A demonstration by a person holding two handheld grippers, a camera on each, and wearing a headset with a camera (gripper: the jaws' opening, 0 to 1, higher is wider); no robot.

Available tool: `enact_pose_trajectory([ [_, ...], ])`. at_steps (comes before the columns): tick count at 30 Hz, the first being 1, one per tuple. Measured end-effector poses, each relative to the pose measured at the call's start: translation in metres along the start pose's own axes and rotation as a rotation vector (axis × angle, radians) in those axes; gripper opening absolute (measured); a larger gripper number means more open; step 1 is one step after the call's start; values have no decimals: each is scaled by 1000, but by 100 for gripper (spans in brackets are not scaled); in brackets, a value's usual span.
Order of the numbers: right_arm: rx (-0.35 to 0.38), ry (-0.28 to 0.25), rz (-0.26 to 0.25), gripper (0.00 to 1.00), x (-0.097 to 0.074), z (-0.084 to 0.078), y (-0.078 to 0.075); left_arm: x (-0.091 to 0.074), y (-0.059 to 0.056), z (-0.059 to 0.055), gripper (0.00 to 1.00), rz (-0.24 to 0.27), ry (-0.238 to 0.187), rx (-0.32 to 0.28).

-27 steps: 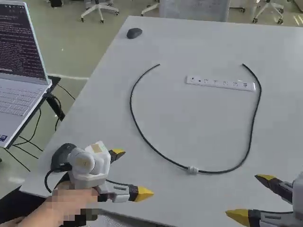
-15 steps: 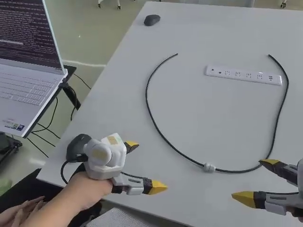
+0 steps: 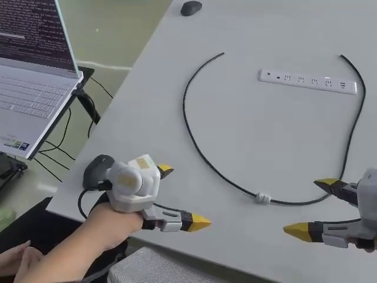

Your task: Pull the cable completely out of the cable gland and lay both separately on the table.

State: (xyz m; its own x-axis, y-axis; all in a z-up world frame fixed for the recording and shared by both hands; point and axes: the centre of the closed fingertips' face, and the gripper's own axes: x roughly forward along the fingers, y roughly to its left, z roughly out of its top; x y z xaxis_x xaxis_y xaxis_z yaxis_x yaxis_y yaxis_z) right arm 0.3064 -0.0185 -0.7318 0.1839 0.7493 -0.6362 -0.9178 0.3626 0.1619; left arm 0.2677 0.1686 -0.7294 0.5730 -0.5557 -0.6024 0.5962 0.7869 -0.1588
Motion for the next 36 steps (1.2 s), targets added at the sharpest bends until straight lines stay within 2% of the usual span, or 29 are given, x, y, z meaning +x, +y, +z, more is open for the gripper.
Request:
enact_pose_trajectory([
  [1, -4, -5, 6, 85, 3, 4, 1, -2, 2, 2, 98, 16, -10, 10],
  [3, -13, -1, 16, 84, 7, 9, 0, -2, -2, 2, 98, -6, -22, -18],
  [5, -32, 15, 22, 81, 11, 11, -1, -2, -3, 1, 98, -13, -19, -15],
  [7, -56, 62, 35, 79, 17, 8, -1, -2, -5, -1, 97, -25, -12, -5],
  [13, -92, 127, 67, 68, 30, 1, 2, -1, -9, -7, 97, -46, 8, -12],
  [17, -112, 146, 71, 59, 37, 2, 1, -2, -11, -9, 97, -55, 6, -21],
  [24, -145, 203, 93, 48, 54, -6, -5, -6, -15, -17, 96, -71, 18, -33],
  [29, -157, 231, 103, 43, 64, -12, -7, -6, -17, -22, 95, -78, 29, -40],
  [36, -184, 270, 121, 34, 74, -20, -10, -9, -21, -23, 95, -89, 37, -49],
])
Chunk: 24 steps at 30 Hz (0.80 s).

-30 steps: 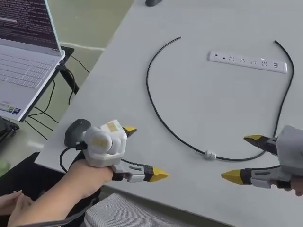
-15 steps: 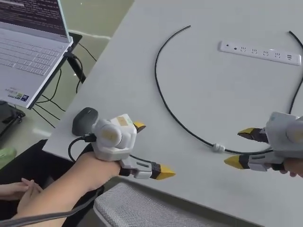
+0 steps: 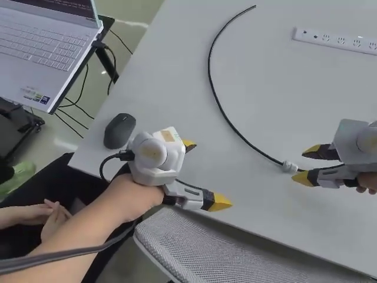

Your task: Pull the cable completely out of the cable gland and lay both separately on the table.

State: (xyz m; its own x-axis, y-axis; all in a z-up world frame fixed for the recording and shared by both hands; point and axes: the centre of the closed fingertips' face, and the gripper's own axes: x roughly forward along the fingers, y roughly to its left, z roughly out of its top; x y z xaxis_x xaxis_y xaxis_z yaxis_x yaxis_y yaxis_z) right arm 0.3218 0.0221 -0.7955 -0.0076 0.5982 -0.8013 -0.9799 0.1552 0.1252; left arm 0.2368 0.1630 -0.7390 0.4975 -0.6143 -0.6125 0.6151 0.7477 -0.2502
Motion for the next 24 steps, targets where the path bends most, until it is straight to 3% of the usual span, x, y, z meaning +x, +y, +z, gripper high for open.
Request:
enact_pose_trajectory([
  [12, -14, 41, 38, 21, 12, -6, 2, -8, 2, -3, 94, 10, -4, -17],
  [24, -13, 60, 43, 12, 18, -9, -2, -10, 1, -14, 91, -4, 24, -19],
])
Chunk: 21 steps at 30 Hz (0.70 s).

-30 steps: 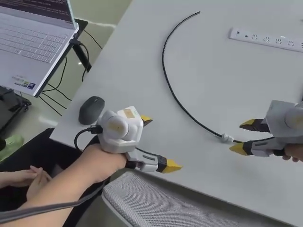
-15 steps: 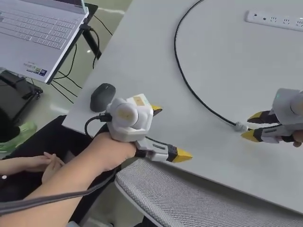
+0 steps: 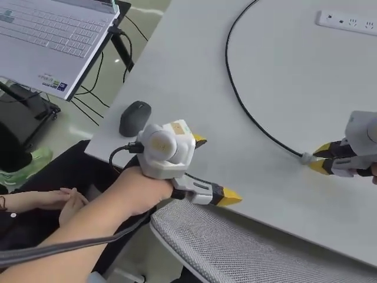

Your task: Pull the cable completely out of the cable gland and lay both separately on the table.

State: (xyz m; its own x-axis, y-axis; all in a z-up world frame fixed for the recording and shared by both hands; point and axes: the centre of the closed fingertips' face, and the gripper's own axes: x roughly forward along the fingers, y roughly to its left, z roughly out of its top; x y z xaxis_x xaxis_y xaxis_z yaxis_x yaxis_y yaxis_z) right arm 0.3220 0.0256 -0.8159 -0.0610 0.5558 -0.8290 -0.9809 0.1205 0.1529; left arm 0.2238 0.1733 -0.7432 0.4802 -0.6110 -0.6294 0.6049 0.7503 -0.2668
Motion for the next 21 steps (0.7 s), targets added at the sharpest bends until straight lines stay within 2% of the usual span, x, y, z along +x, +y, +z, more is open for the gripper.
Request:
enact_pose_trajectory([
  [11, -13, -8, 1, 8, 1, 2, -1, 1, -1, 1, 90, -8, -2, -3],
  [16, 12, -7, -1, 7, 0, 2, 0, 2, -2, 1, 90, -12, 1, 0],
  [21, 29, -19, -7, 7, -6, 6, 2, 3, -4, 7, 89, -16, -9, 6],
])
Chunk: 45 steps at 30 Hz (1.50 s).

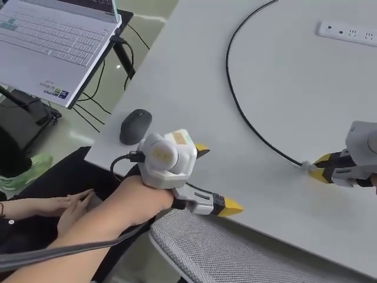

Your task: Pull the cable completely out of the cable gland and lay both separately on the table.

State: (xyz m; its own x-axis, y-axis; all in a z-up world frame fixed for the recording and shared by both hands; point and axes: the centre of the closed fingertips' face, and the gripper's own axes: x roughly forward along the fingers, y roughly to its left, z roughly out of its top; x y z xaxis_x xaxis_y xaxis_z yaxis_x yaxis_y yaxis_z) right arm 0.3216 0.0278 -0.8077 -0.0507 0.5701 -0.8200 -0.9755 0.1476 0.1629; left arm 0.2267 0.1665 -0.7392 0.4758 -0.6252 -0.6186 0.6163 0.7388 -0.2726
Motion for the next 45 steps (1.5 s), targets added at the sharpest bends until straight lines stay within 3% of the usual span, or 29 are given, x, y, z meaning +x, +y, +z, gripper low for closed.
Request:
enact_pose_trajectory([
  [4, 31, -30, 7, 7, -8, 7, 6, 3, -3, 7, 89, -7, -8, 9],
  [7, 38, -45, 4, 7, -16, 13, 11, 6, -8, 13, 82, -28, -13, 12],
  [19, 63, -125, 15, 7, -51, 34, 33, 22, -27, 45, 85, -73, -56, 60],
  [29, 50, -108, 28, 6, -65, 34, 46, 37, -42, 68, 85, -106, -88, 92],
  [39, -1, -105, 67, 6, -87, 35, 63, 49, -65, 90, 85, -164, -99, 179],
  [45, -40, -112, 91, 6, -94, 35, 68, 58, -80, 95, 81, -230, -74, 234],
])
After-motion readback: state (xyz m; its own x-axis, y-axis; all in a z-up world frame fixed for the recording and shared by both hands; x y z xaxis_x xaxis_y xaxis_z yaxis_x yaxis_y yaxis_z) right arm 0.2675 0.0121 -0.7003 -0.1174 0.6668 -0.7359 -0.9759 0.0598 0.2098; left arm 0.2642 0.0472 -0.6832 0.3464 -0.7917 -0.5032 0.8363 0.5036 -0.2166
